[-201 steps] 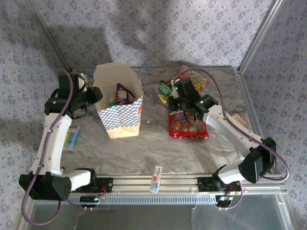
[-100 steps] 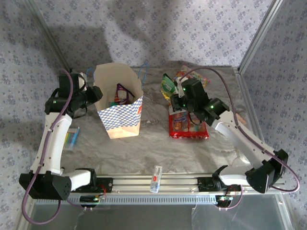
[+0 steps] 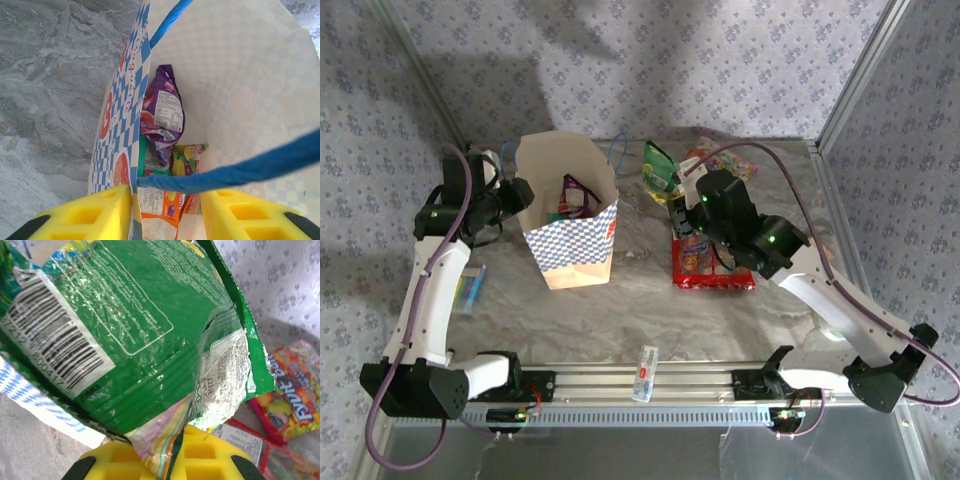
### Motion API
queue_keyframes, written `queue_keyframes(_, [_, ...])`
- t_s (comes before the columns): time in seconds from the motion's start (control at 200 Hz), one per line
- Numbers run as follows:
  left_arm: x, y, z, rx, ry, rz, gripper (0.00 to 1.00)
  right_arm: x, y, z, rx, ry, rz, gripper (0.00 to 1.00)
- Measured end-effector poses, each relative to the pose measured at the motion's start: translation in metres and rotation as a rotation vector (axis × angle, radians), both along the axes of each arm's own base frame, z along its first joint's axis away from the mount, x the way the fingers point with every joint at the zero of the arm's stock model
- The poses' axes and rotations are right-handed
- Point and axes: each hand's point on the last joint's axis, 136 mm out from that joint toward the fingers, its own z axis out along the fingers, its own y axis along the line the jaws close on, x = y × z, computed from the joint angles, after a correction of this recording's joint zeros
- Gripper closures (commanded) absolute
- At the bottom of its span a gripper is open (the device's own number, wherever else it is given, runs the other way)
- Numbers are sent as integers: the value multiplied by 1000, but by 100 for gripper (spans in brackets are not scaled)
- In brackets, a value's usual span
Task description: Place the snacks into the paper bag
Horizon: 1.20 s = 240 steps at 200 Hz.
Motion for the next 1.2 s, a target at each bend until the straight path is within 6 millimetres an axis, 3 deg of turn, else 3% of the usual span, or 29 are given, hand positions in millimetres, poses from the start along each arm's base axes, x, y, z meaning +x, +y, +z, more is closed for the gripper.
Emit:
queue_keyframes(0.595, [-2,0,-1,-2,0,2,56,-37,38,41,-150,-283,184,99])
queue_keyframes(0.895, [-2,0,-2,-1,-1,2,56,-33,57,54,-197,-353,234,99])
queue_keyframes(1.199, [-3,4,0,22,-11,13,55,-22,95,34,-235,-350,314,99])
